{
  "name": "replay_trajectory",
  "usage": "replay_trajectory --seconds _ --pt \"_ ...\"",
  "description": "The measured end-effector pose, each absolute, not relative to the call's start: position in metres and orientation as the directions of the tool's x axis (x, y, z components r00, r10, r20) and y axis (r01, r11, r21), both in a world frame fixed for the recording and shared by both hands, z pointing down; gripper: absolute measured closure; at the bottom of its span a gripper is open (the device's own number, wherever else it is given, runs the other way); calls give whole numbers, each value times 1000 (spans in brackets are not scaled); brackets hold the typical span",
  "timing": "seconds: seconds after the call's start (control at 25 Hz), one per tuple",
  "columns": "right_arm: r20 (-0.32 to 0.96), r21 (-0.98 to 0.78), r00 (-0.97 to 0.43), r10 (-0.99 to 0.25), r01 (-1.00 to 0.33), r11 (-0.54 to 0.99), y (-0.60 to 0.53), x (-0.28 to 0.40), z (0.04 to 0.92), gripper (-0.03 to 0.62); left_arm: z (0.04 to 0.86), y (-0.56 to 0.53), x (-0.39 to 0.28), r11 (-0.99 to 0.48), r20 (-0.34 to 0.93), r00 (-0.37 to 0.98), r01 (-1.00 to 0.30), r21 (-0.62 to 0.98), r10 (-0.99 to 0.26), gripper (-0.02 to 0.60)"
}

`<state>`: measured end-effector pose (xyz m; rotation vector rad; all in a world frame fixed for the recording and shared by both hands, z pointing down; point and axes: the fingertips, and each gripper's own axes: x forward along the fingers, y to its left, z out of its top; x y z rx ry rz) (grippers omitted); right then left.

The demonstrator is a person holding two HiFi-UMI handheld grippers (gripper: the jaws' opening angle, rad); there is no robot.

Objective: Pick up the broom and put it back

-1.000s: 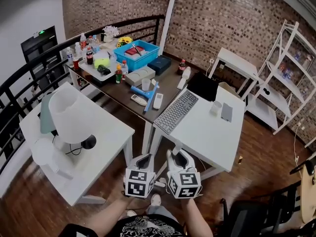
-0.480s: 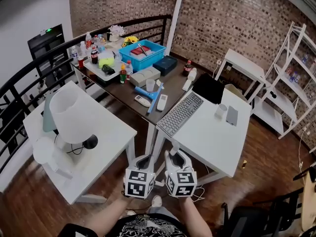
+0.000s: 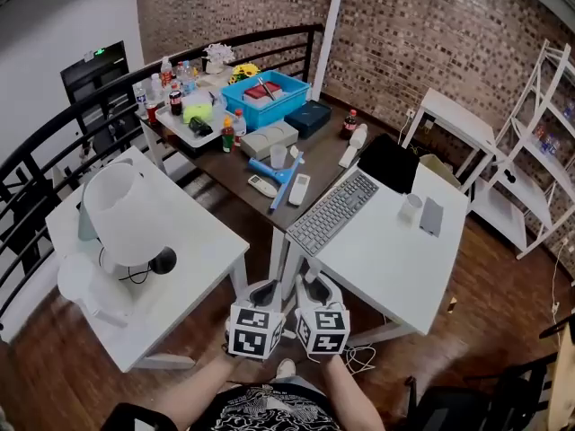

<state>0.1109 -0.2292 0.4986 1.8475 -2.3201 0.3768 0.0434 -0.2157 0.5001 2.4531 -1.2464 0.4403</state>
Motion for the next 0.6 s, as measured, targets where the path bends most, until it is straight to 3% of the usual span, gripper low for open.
replay_trajectory --seconds 0.6 --pt "346 -98 -257 -902 -966 238 -271 136 557 494 521 -241 71 -538 458 544 -828 158 -703 575"
